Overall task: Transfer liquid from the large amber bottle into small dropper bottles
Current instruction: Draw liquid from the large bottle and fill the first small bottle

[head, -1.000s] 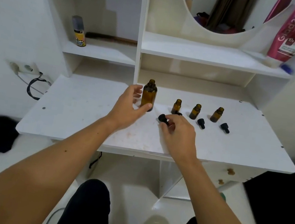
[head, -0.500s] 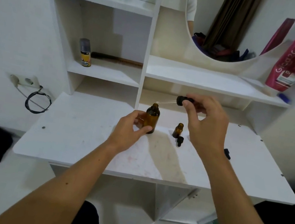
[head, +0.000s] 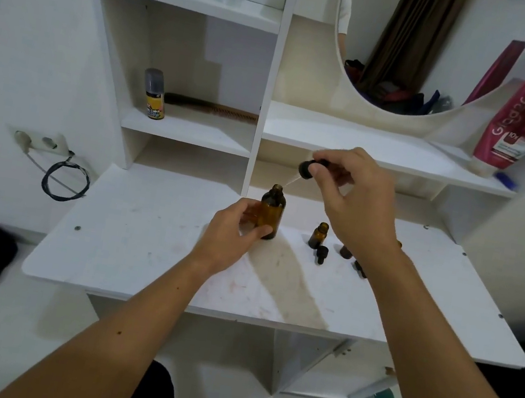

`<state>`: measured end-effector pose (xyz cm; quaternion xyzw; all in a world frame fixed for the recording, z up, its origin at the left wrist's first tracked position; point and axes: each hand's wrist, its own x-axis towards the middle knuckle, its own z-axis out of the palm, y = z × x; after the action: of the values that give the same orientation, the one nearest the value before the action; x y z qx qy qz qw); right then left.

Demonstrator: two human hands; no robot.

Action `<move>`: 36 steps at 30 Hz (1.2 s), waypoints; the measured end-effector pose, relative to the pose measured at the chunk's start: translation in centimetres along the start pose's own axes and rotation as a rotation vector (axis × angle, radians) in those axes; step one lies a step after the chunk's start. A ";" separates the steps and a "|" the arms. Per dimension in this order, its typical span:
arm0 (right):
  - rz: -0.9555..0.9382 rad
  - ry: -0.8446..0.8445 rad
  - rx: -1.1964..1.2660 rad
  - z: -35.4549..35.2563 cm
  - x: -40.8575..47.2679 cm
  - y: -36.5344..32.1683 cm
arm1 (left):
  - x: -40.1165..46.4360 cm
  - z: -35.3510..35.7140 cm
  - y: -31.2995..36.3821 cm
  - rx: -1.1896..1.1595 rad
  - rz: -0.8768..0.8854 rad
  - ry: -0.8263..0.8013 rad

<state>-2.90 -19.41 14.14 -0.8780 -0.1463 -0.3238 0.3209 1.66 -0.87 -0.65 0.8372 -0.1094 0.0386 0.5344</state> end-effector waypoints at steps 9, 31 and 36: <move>0.210 -0.194 0.101 2.8 2.4 0.8 | 0.0 0.1 -0.2 0.054 0.008 -0.009; 0.183 -0.121 0.133 5.7 1.3 3.1 | 0.2 0.2 0.2 0.050 0.000 -0.014; 0.180 -0.140 0.129 4.5 1.5 2.5 | 0.0 0.2 0.2 0.078 0.020 -0.001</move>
<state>1.55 -18.19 11.33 -0.8855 -0.1094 -0.2213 0.3937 1.65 -1.17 -0.59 0.8563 -0.1164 0.0478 0.5009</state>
